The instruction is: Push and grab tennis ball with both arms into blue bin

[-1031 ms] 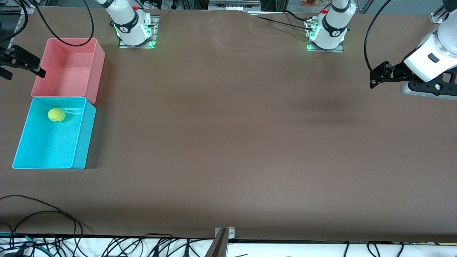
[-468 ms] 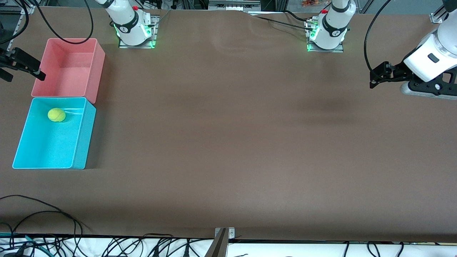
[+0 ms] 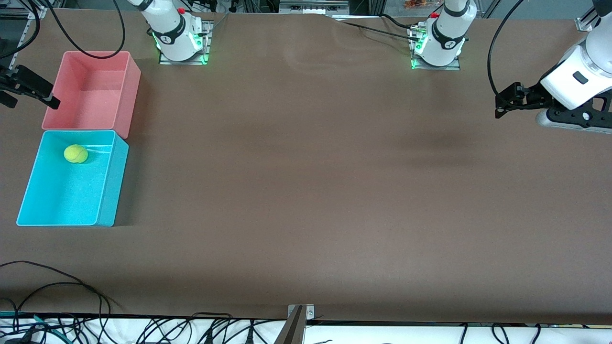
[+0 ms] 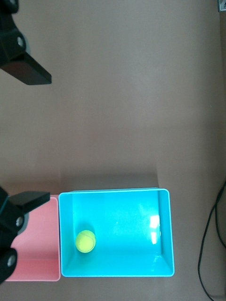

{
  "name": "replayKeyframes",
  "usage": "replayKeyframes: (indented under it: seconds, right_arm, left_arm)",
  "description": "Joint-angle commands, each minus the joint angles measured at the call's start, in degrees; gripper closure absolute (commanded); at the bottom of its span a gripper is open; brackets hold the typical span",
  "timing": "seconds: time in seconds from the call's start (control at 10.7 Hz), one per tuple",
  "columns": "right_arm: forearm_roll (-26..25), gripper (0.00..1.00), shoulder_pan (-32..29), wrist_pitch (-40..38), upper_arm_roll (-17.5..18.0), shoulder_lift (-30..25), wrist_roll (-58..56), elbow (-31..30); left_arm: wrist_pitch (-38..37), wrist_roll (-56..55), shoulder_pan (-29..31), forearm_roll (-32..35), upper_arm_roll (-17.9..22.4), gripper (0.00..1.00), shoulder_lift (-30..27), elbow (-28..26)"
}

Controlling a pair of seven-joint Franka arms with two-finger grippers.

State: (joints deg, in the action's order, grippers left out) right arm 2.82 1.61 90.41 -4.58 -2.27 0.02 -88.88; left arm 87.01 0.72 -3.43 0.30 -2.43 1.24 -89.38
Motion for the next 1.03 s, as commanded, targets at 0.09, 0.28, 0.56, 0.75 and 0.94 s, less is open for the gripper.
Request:
replayKeyframes:
  seconds: [0.09,0.28,0.56,0.75,0.94]
  right_arm:
    - [-0.4,0.00,-0.6,0.8,0.8,-1.1,0.5,-1.5]
    - [-0.5,0.00,-0.6,0.6,0.7,-0.4,0.3,-0.2]
    - [-0.7,0.00,-0.6,0.6,0.8,-0.2,0.5,0.2]
    - [-0.8,0.00,-0.6,0.6,0.7,-0.2,0.5,0.2]
    - [-1.7,0.00,-0.6,0.7,0.6,-0.2,0.2,0.2]
  left_arm:
    - [-1.2,-0.6,-0.3,0.2,0.1,0.00,0.5,1.6]
    - [-1.2,-0.5,-0.3,0.2,0.1,0.00,0.5,1.6]
    - [-1.2,-0.6,-0.4,0.2,0.1,0.00,0.5,1.6]
    - [-1.2,-0.5,-0.4,0.2,0.1,0.00,0.5,1.6]
    - [-1.2,-0.6,-0.4,0.2,0.1,0.00,0.5,1.6]
